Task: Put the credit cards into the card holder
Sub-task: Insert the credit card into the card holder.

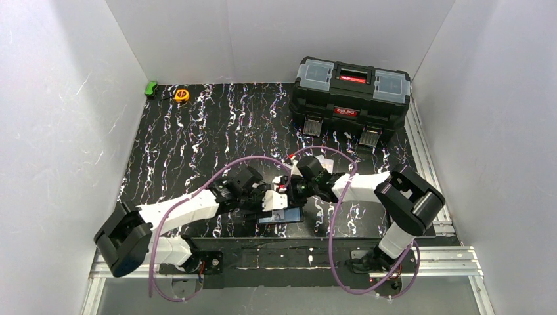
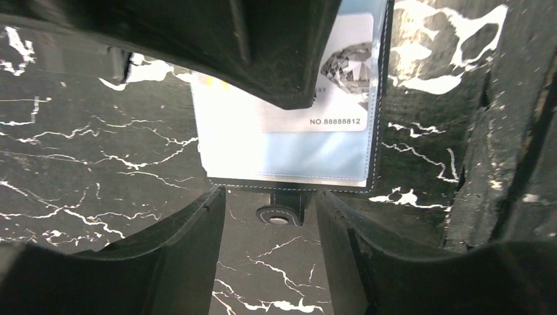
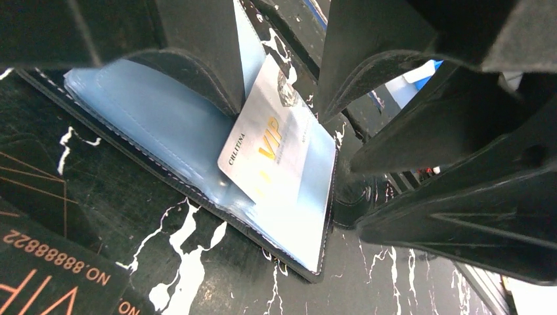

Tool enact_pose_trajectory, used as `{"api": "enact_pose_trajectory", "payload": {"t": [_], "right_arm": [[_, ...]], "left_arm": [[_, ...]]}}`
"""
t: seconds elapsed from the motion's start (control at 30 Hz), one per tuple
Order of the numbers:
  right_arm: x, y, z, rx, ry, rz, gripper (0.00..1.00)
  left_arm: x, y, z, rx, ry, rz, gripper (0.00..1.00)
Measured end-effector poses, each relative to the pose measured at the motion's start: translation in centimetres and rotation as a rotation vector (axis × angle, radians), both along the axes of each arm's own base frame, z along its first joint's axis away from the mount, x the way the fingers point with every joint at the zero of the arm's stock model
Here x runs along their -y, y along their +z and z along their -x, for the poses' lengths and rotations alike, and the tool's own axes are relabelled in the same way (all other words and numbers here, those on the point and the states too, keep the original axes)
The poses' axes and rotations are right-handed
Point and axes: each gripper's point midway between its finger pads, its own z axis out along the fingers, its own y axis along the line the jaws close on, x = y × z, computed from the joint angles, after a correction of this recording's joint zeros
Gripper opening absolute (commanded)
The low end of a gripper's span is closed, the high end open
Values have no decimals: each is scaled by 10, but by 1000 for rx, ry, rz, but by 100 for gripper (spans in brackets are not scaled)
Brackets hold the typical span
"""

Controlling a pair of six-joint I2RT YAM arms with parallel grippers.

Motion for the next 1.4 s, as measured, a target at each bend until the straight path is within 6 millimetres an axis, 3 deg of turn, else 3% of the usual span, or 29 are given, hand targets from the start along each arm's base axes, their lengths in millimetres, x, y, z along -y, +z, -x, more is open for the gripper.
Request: {"api": "enact_pose_trajectory", "payload": {"t": [0.2,0.4,0.53,0.63,0.8,0.97,1.23,1.4], "right_arm": [[0,0,1,30,-4,60,52],[2,0,3,59,1,107,52],[1,0,4,64,5,116,52],[1,0,4,65,4,123,52],[1,0,5,66,5,130,51],[0,0,6,66,15,138,52],[-7,0,10,71,49,160,60],[-10,2,13,73,61,163,61]], "left_arm": [[8,19,8,-5,9,102,51],[-8,5,15,-47,34,100,50],[-26,-6,11,-74,80,103,50],[-27,-9,8,-79,69,117,49],[-18,-16,7,-90,-3,136,39],[-7,-17,2,-99,-91,159,18],[-6,-17,4,-75,-160,170,11],[-13,-13,19,-34,-185,212,7]]}}
